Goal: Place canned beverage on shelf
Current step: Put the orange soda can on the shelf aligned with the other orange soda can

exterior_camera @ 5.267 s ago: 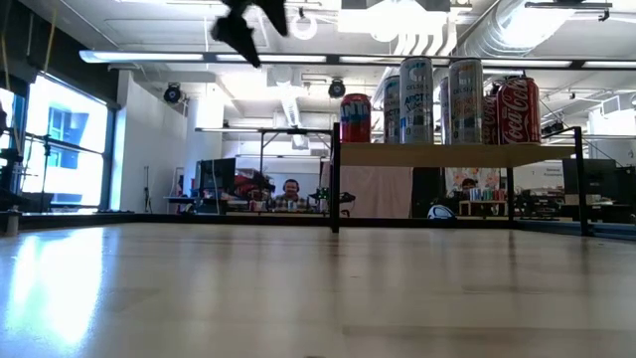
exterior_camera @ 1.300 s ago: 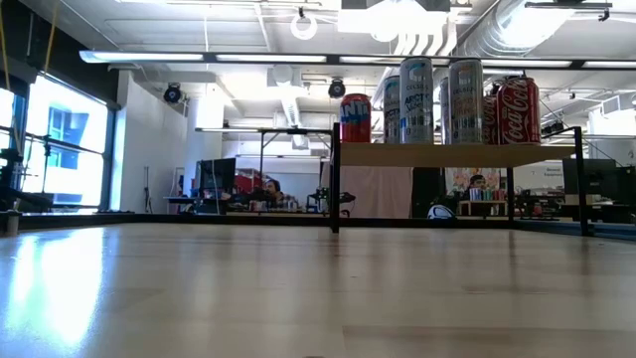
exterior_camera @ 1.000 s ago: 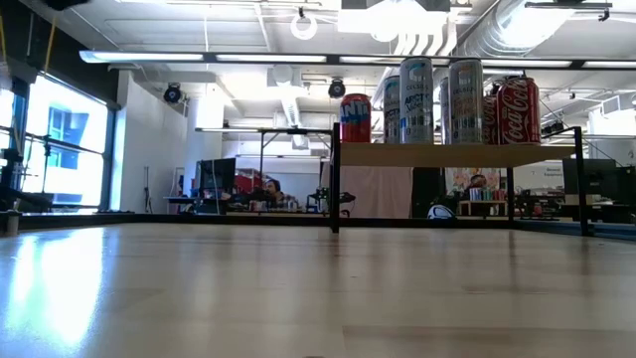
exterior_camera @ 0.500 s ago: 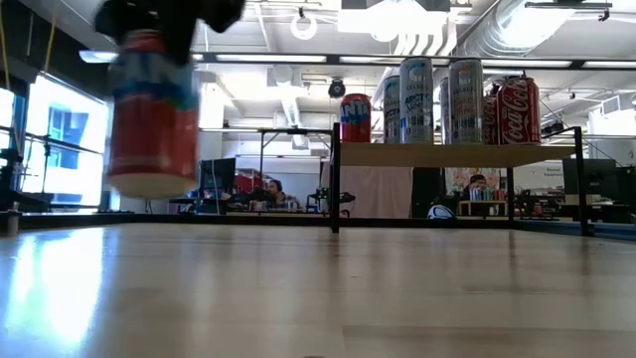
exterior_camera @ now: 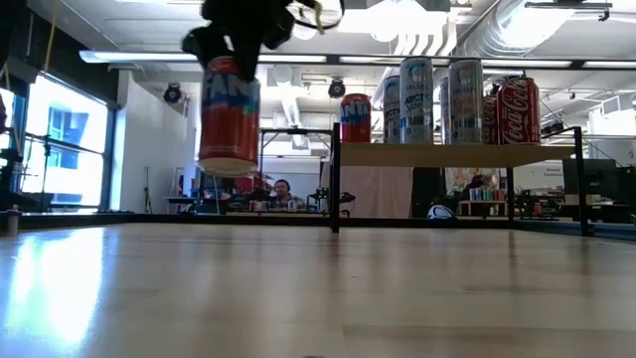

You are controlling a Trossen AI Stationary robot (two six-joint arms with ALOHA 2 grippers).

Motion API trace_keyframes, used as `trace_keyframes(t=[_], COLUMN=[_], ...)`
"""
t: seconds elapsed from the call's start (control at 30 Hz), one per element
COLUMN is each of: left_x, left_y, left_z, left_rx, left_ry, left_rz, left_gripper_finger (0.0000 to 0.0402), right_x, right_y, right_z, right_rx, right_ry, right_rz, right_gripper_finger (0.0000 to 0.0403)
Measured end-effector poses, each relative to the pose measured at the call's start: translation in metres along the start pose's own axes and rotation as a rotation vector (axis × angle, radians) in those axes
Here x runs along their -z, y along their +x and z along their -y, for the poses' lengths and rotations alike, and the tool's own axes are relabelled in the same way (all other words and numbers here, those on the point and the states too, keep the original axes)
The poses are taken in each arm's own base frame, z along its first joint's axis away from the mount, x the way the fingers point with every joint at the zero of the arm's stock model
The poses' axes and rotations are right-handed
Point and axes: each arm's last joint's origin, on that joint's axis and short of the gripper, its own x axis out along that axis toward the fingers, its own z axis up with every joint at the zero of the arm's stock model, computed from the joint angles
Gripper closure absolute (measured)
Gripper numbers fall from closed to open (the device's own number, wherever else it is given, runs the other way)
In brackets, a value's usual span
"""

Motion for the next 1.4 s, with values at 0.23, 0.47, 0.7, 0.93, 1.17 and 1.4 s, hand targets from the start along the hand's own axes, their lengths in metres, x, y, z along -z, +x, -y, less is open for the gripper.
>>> trace_keyframes(t=[0.23,0.47,0.7,0.93,1.17,1.4], left_x=[-0.051,-0.083,-0.099,-0.113,-0.117,-0.106], left_y=[-0.013,-0.026,-0.042,-0.058,-0.059,-0.056], left_z=[-0.007,-0.012,-0.018,-0.023,-0.023,-0.022], left_rx=[-0.063,-0.044,-0.010,0.050,0.063,0.050], left_ry=[0.069,0.092,0.090,0.075,0.077,0.111], left_rz=[0.044,0.118,0.239,0.389,0.421,0.315], left_gripper_finger=[0.0156,0.0156,0.0156,0.0156,0.0156,0.0156], right_x=[0.000,0.000,0.000,0.000,0.000,0.000], right_y=[0.000,0.000,0.000,0.000,0.000,0.000], right_z=[0.000,0.000,0.000,0.000,0.000,0.000], right_rx=[0.000,0.000,0.000,-0.001,0.000,0.000], right_ry=[0.000,0.000,0.000,0.000,0.000,0.000], right_rz=[-0.001,0.000,0.000,0.000,0.000,0.000], right_gripper_finger=[0.0004,0.0004,0.0004,0.0004,0.0004,0.0004])
